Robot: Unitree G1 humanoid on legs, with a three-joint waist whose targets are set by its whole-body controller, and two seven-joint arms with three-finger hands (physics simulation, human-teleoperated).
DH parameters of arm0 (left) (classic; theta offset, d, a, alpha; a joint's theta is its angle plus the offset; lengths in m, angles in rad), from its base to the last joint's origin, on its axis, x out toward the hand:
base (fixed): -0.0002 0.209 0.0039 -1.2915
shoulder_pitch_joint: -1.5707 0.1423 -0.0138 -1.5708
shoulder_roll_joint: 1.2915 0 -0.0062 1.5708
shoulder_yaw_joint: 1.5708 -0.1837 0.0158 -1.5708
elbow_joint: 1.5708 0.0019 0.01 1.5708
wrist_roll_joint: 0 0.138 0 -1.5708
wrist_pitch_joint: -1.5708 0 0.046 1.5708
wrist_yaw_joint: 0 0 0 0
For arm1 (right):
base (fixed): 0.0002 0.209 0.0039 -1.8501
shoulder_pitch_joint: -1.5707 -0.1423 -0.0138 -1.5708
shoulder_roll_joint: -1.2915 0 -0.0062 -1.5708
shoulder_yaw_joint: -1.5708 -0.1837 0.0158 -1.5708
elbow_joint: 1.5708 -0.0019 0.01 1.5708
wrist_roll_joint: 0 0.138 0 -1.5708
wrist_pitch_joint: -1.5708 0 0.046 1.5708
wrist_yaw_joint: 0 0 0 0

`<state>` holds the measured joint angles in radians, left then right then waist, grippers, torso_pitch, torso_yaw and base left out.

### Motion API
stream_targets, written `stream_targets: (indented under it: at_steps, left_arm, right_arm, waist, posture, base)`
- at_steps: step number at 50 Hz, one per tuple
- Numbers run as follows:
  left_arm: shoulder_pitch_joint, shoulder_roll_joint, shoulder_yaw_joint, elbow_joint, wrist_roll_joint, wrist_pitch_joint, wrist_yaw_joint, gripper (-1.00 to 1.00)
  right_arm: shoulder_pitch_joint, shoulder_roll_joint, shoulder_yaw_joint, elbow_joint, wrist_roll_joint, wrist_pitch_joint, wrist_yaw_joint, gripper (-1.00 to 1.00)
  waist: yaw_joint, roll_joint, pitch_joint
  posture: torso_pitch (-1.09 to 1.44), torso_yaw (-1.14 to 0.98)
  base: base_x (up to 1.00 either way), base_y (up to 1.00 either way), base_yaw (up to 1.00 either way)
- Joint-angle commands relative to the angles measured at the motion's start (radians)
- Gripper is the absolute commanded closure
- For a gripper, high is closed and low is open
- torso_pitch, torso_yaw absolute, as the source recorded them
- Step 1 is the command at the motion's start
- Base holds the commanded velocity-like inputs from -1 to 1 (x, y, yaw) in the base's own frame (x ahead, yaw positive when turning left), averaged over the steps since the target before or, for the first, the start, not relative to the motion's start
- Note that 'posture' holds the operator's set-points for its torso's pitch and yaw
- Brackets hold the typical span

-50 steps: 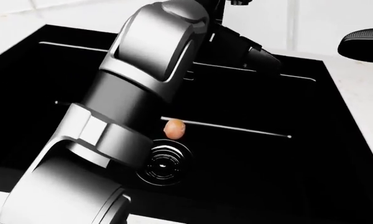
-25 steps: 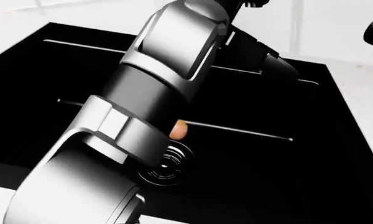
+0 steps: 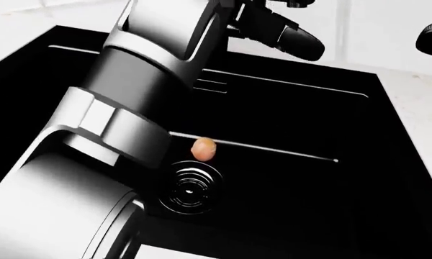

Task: Turn the sink spout to the right.

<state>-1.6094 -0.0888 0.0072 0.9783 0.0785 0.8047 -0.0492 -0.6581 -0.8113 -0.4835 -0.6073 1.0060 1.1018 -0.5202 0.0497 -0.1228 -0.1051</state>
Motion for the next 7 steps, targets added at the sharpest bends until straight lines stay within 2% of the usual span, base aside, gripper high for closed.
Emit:
stream_targets:
  at_steps: [1,7]
  left_arm:
    - [-0.04,0.002,0.004,-0.035,-0.003,-0.026,0.01,-1.0]
    - [-0.048,-0.021,0.0,-0.031,-0.017,-0.031,0.02,-1.0]
  right_arm:
    - [-0.026,-0.02,-0.02,-0.003,-0.001,-0.025,-0.006,-1.0]
    - [-0.021,-0.039,-0.033,0.005,0.013,-0.029,-0.002,-1.0]
  waist:
    - [0.0,-0.005,-0.017]
    - [0.001,-0.008,-0.015]
  posture:
    - [-0.23,0.0]
    - [-0.23,0.0]
  base:
    - [0.0,0.0,0.0]
    - [0.0,0.0,0.0]
